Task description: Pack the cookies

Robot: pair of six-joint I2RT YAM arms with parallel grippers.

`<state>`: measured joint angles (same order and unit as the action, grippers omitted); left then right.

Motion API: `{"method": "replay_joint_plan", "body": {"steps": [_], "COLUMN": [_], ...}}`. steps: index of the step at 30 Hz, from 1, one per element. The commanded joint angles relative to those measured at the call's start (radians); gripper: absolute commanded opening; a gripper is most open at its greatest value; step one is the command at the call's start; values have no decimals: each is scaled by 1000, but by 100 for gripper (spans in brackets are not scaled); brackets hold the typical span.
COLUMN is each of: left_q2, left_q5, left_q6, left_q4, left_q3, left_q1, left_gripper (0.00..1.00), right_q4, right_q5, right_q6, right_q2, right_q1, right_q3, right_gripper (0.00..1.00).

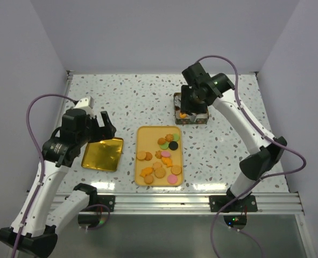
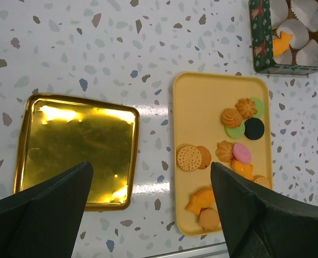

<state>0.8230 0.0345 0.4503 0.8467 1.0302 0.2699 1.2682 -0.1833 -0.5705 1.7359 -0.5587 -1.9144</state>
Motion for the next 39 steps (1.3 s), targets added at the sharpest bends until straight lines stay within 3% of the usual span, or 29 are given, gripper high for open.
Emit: {"method": "replay_joint_plan", "body": {"steps": [1, 13, 20, 39], "left_q2": [-25, -93, -125, -148], "left_q5": [-30, -50, -42, -13], "left_q6": [-1, 21, 25, 30], "left_q4": [-31, 0, 40, 60], "left_q3": [-4, -41, -38, -30], "left_q1": [5, 5, 5, 5], "left_gripper": [96, 96, 96, 96], "right_q4": [40, -104, -107, -79], "right_q5": [18, 107, 87, 61], "right_q6": [-28, -173, -178, -167], "right_q2": [-94, -197, -112, 1], "right_q1": [-70, -268, -337, -363], "right_q3": [5, 324, 287, 244], "right_gripper": [54, 55, 55, 54]}}
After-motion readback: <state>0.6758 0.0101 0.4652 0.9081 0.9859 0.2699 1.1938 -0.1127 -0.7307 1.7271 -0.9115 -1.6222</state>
